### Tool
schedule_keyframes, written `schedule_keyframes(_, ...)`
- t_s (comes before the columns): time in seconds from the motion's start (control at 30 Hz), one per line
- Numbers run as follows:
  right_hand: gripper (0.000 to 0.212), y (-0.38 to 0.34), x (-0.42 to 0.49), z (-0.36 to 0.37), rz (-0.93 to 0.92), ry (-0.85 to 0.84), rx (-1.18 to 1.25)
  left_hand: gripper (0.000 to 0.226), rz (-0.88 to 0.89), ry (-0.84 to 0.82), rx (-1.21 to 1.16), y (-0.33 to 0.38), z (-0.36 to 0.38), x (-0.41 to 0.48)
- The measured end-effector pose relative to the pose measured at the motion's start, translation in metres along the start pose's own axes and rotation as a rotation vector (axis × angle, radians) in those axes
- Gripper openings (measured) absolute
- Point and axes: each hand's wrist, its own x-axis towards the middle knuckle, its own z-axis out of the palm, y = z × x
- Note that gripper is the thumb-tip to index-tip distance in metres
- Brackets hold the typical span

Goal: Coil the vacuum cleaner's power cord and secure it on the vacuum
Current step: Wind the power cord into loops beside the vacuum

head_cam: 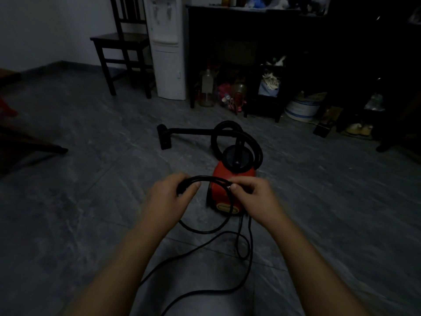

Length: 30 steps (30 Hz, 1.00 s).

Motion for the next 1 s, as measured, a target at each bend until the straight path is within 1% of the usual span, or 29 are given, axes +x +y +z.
schedule_keyframes(0.1,0.019,-0.004,-0.001,0.004,-0.002,-0.013,0.006,0.019,0.012,-0.019,-0.005,0.002,0.0,-0.002)
schedule_keyframes(0.2,0.023,-0.01,-0.003,0.008,0.028,-0.032,0.062,0.021,0.052,-0.008,0.026,0.003,-0.003,-0.001)
schedule_keyframes(0.3,0.022,-0.016,-0.005,0.009,0.034,-0.043,0.099,0.022,0.005,-0.034,0.039,-0.002,-0.004,0.0)
schedule_keyframes(0.4,0.018,-0.017,-0.006,0.009,0.012,-0.065,0.105,0.02,-0.142,-0.038,-0.152,0.003,0.0,-0.001)
schedule_keyframes(0.47,0.019,-0.016,-0.007,0.009,-0.005,-0.067,0.123,0.021,-0.249,0.001,-0.306,0.012,0.004,-0.002)
schedule_keyframes(0.6,0.019,-0.014,-0.005,0.008,-0.019,-0.001,0.167,0.024,-0.45,0.092,-0.638,0.022,0.002,0.004)
schedule_keyframes(0.7,0.024,-0.012,-0.004,0.01,-0.025,0.021,0.2,0.026,-0.538,0.104,-0.748,0.027,0.003,0.006)
schedule_keyframes(0.77,0.026,-0.009,-0.003,0.012,-0.033,0.034,0.193,0.028,-0.572,0.076,-0.771,0.028,0.006,0.004)
schedule_keyframes(0.83,0.029,-0.004,0.0,0.011,-0.02,0.071,0.155,0.028,-0.568,0.017,-0.74,0.027,0.009,0.002)
schedule_keyframes(0.9,0.03,-0.001,0.003,0.006,-0.008,0.103,0.106,0.027,-0.533,-0.045,-0.658,0.024,0.01,0.001)
schedule_keyframes(1.0,0.029,0.001,0.004,-0.003,0.008,0.082,0.051,0.026,-0.481,-0.106,-0.523,0.018,0.008,0.001)
